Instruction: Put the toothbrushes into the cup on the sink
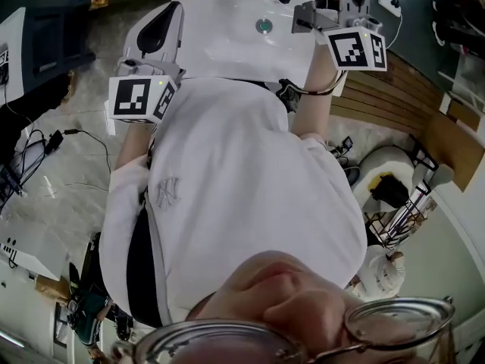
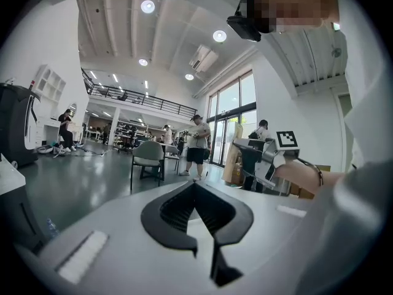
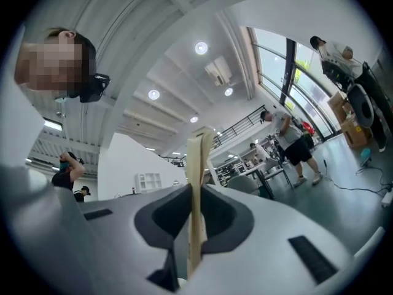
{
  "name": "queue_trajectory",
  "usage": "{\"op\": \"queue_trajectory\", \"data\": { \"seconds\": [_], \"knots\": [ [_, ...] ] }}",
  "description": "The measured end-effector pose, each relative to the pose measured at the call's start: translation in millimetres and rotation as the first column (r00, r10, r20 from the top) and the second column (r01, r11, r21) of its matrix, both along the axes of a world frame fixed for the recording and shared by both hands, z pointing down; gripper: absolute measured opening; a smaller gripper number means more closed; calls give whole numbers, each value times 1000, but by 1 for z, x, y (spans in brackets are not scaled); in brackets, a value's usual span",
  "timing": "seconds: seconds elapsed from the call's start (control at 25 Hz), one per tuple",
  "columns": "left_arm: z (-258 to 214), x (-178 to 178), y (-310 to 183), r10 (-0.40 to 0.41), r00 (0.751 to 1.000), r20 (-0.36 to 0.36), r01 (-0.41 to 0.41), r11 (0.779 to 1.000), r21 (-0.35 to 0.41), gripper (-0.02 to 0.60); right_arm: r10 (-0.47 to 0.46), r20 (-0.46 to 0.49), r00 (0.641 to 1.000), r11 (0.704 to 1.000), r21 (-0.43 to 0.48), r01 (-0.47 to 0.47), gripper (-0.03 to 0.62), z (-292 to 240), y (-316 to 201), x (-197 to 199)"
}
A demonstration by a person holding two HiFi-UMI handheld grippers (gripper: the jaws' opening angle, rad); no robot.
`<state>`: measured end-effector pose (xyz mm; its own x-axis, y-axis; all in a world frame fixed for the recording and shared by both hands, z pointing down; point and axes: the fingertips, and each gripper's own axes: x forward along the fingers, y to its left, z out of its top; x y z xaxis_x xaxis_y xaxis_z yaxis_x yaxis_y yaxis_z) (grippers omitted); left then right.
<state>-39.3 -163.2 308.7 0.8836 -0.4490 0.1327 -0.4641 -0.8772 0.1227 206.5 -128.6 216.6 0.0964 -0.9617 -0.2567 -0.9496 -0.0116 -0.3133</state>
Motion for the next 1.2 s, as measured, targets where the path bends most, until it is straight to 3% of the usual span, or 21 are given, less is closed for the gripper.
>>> {"op": "queue_trajectory", "data": {
  "seconds": [0.52, 1.2],
  "knots": [
    [4, -7, -27, -76, 997, 7, 76, 997, 0, 9, -157, -1, 988, 987, -38, 157, 43, 29, -72, -34],
    [13, -17, -62, -165, 986, 37, 165, 986, -2, 9, -320, 54, 946, 941, -100, 324, 43, 76, -147, -83]
  ]
}}
